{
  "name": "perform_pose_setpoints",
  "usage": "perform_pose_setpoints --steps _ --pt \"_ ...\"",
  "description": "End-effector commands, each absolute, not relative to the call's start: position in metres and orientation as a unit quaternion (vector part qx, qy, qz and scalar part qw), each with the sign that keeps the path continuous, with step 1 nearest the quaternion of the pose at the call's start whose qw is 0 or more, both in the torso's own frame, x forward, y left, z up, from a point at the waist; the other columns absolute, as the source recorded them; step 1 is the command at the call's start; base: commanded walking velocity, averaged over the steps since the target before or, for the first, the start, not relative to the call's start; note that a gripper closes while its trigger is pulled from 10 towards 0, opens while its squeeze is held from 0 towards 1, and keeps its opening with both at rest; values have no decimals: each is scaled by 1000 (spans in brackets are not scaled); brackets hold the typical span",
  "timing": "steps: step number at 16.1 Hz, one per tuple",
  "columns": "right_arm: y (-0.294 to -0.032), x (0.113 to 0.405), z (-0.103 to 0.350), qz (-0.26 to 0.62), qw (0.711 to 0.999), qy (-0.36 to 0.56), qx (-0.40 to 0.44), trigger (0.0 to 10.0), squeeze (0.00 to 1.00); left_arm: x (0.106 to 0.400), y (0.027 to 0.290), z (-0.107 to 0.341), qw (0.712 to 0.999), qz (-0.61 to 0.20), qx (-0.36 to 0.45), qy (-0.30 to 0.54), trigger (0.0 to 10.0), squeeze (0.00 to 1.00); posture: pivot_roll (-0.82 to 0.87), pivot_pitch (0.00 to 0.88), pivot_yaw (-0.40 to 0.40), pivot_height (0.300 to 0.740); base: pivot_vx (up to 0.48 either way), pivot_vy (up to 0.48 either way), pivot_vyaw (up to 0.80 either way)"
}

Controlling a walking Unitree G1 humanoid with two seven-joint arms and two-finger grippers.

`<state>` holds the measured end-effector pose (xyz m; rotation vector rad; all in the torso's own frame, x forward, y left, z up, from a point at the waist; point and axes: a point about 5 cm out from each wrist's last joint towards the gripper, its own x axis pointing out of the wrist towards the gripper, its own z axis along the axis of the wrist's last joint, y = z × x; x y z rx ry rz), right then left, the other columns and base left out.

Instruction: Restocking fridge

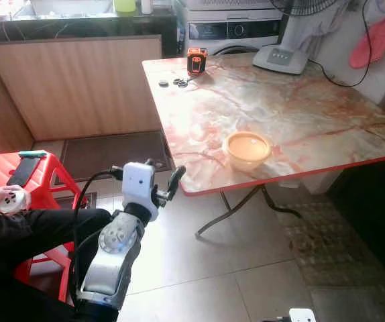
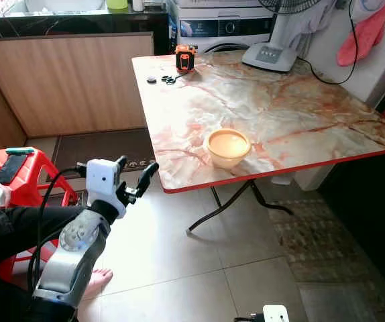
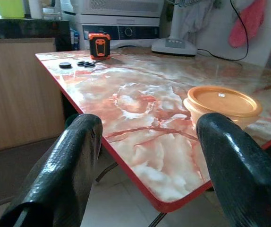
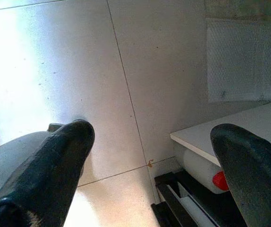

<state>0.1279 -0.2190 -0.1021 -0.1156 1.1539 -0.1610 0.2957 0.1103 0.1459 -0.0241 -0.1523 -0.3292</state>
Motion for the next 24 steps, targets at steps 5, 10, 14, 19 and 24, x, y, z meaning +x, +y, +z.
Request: perform_pose_setpoints --steps 5,10,14,19,24 --pt "-220 129 -102 -86 833 544 -51 10000 0 295 103 149 980 -183 4 -78 10000 0 -47 0 -32 740 0 0 0" --pt "-220 130 -101 -88 834 542 -49 10000 0 295 105 149 981 -180 6 -77 10000 0 -45 0 -35 740 48 0 0" --pt "-220 130 -101 -92 836 538 -45 10000 0 295 105 150 980 -181 6 -81 10000 0 -46 0 -35 740 260 0 0" --pt "-221 130 -101 -94 836 539 -43 10000 0 295 104 151 980 -182 6 -83 10000 0 -45 0 -36 740 160 0 0" --pt "-221 130 -101 -91 835 541 -46 10000 0 295 104 151 980 -183 7 -83 10000 0 -41 0 -38 740 97 0 -426"
